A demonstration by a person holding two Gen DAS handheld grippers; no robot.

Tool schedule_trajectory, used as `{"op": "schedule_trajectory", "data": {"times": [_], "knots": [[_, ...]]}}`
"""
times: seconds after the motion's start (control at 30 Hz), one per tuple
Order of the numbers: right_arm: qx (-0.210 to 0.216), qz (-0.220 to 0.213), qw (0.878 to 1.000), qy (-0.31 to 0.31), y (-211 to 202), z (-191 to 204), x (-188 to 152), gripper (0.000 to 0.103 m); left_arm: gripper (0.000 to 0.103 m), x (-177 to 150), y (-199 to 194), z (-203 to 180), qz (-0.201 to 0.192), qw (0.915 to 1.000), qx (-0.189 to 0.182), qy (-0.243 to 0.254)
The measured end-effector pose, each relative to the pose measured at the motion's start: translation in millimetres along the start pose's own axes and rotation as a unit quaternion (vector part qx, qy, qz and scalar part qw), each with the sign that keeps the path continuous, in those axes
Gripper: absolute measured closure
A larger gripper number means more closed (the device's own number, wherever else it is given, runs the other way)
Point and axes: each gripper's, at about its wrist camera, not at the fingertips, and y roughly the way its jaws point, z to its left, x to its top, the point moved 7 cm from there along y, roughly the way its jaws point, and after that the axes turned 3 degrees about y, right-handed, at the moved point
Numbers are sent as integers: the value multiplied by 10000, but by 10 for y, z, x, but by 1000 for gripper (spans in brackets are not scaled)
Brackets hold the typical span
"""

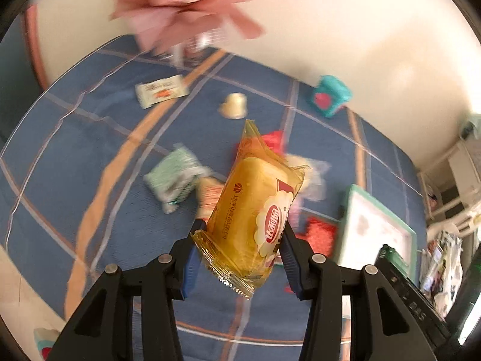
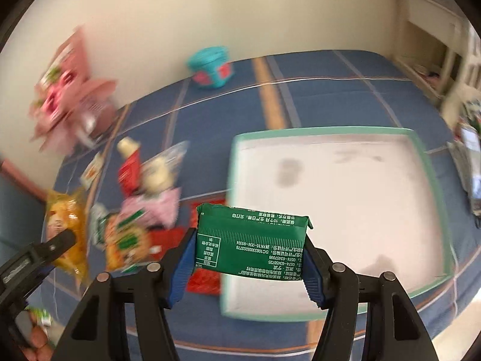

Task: Organize snacks
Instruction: 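Carry yellow cake roll and green biscuit pack over the white tray with both grippers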

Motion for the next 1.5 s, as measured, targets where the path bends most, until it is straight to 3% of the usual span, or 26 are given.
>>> {"op": "schedule_trajectory", "data": {"times": [0.3,0.33,0.73,1.17,1.5], "knots": [[-446,-97,9971,603,-12,-740,243,37,53,-112,264,-1147,232,9928,-639,990],[-498,-104,9967,637,-1,-794,265,37,53,-152,321,-1238,406,9933,-558,931],[-1036,-228,9880,1124,123,-1415,494,37,53,-331,1010,-2093,816,9772,-875,1753],[-1299,-45,9851,1130,318,-1578,599,37,53,-276,1567,-2238,1070,9750,-909,1721],[-1351,53,9857,1004,405,-1514,613,37,51,-190,1719,-2050,1092,9803,-983,1318]]}}
